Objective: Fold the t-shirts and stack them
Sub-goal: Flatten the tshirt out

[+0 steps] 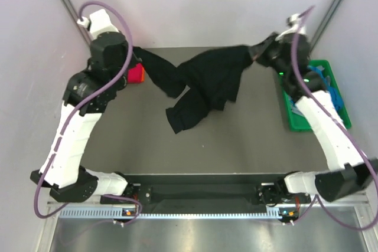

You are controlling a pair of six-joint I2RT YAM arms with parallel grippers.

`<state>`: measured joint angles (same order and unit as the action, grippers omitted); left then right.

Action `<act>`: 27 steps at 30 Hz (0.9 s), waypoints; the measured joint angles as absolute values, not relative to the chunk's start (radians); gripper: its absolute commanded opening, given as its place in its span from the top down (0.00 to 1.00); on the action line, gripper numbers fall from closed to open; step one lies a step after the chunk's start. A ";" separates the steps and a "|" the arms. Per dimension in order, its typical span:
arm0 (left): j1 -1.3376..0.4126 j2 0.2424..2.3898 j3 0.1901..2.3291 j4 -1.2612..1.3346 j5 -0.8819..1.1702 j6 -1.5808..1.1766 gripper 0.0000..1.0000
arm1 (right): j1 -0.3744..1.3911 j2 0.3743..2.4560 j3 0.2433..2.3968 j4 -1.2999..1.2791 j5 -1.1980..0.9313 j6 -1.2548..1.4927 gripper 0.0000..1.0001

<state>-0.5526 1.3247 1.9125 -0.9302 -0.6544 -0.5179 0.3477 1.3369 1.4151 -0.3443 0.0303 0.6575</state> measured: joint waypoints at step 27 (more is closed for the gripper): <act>-0.551 1.174 2.086 -0.971 -0.540 -0.419 1.00 | 0.219 1.009 1.636 -0.725 0.189 0.456 1.00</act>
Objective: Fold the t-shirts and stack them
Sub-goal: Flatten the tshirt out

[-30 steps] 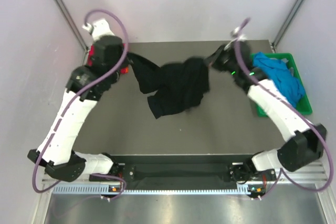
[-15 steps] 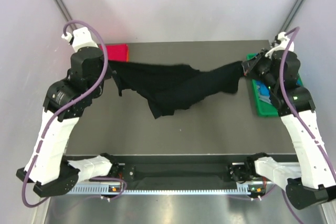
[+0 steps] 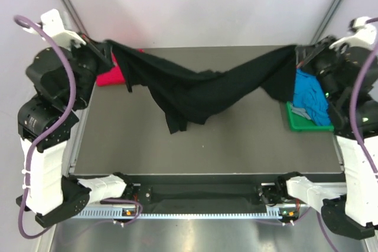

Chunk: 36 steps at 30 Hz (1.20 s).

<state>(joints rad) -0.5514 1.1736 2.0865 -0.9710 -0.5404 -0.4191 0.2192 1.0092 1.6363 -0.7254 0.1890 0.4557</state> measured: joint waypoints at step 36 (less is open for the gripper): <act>-0.305 1.192 1.489 -0.790 -0.249 -0.532 1.00 | 0.223 1.521 1.728 -0.171 0.095 0.290 1.00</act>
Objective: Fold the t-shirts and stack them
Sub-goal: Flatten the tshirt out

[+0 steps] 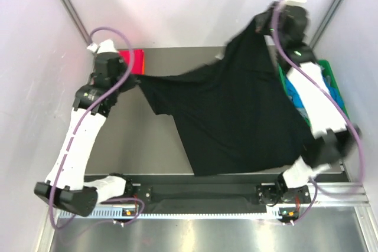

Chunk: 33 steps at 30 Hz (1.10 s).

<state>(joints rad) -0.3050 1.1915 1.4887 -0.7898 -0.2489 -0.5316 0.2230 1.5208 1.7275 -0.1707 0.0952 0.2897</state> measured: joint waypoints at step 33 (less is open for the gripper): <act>0.176 0.958 0.921 -0.541 0.309 -0.776 1.00 | 0.361 1.373 1.109 -0.565 0.170 0.828 0.40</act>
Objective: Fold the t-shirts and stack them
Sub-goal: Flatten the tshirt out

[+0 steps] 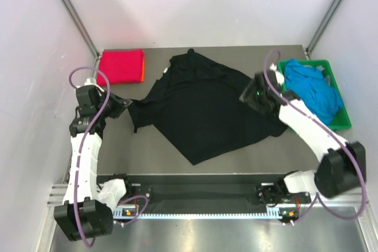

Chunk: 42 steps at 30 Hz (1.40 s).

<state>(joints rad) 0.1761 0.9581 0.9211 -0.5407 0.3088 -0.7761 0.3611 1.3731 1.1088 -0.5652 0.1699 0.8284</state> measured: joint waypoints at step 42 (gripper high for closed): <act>0.169 0.982 0.882 -0.486 0.385 -0.760 1.00 | 0.364 1.185 0.609 -0.574 0.456 1.102 0.47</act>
